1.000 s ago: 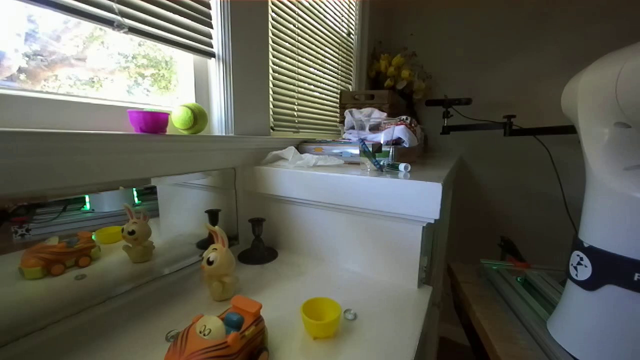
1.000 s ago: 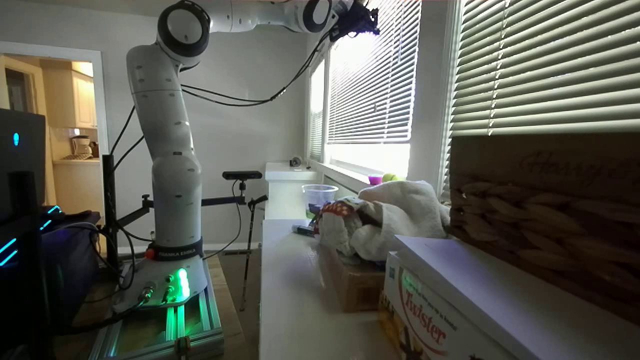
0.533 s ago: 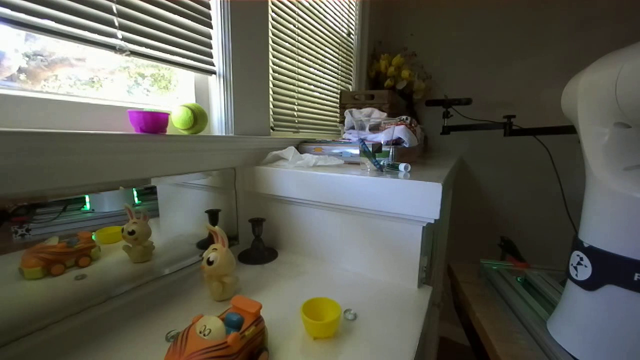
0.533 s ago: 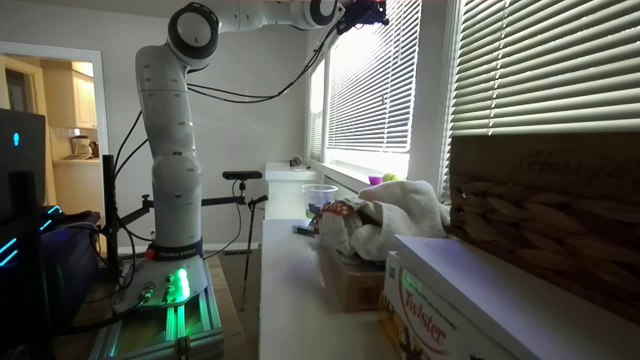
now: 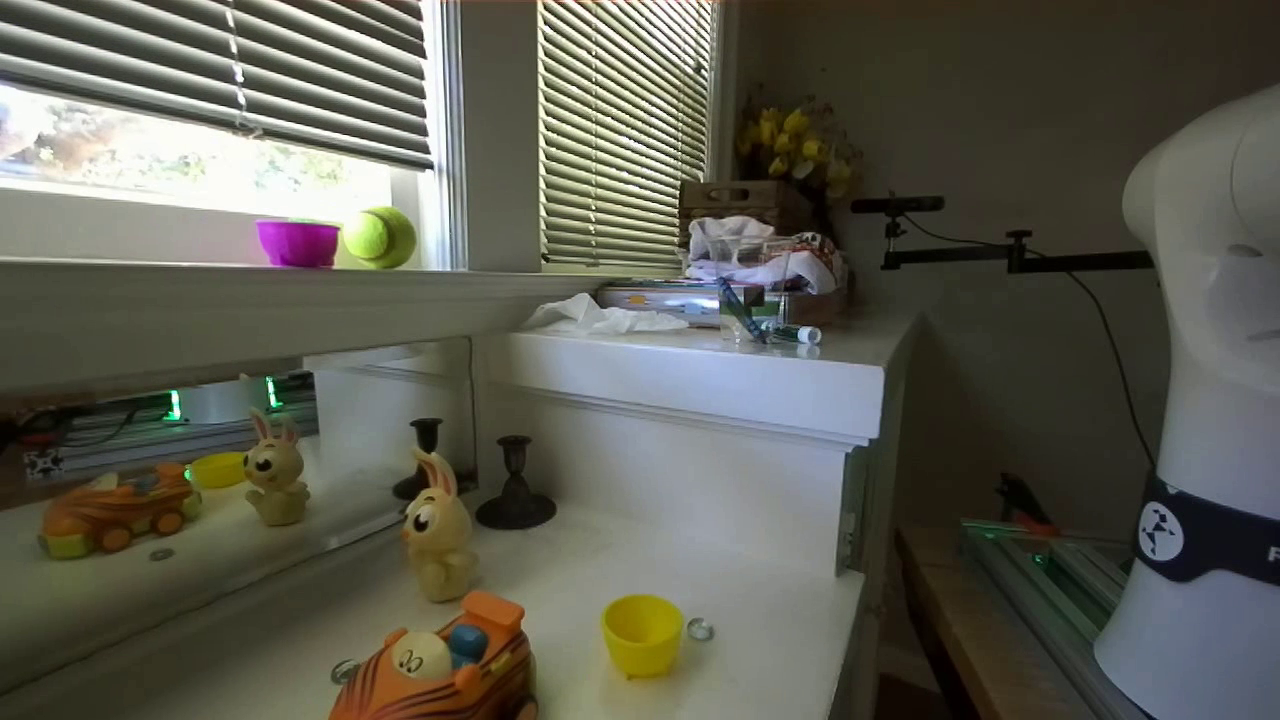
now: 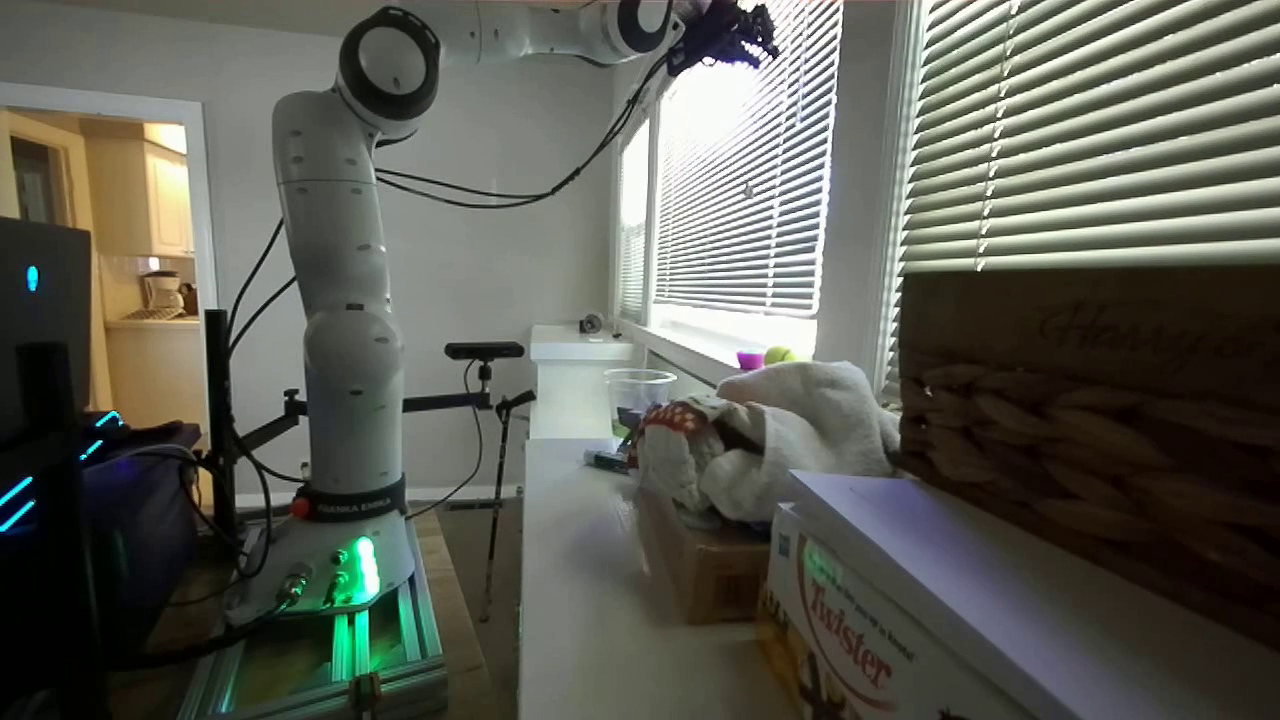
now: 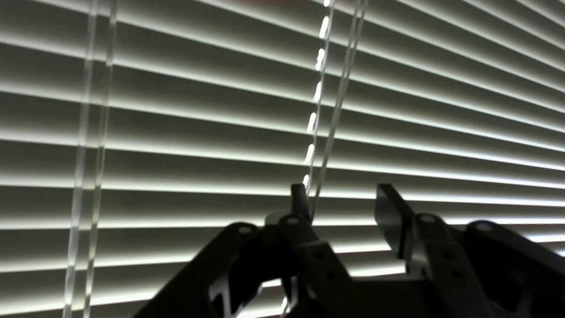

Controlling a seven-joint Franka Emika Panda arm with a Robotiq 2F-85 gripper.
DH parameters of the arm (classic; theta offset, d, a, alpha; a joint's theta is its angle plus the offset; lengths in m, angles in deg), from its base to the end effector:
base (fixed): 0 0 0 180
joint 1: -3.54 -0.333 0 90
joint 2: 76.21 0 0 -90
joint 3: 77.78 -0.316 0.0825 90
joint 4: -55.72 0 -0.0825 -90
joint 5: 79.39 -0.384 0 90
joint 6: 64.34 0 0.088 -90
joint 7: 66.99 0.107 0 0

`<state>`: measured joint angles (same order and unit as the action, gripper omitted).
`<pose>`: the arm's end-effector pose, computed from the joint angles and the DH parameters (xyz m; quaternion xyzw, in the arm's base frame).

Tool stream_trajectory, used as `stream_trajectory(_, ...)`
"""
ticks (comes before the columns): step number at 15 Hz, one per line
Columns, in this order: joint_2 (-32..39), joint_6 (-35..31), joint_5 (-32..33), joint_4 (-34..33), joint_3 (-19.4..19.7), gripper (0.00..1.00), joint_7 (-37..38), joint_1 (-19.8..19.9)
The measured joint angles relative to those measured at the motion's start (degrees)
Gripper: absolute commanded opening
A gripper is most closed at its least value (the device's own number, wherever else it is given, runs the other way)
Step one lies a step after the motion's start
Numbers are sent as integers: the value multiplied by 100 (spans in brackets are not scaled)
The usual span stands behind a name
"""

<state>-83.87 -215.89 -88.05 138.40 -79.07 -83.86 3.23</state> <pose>0.5138 0.0120 0.8965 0.7775 0.0970 0.6211 0.0145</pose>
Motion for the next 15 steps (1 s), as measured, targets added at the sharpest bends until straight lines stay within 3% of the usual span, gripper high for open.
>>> stream_trajectory(3, -125, 418, 625, 228, -124, 97, 647, 33)
stream_trajectory(4, -176, 578, 845, 326, -166, 99, 863, 52)
stream_trajectory(8, -385, 1378, 1333, 696, -309, 100, 1446, 69)
stream_trajectory(15, -744, 2919, 1231, 1319, -406, 100, 1766, -153)
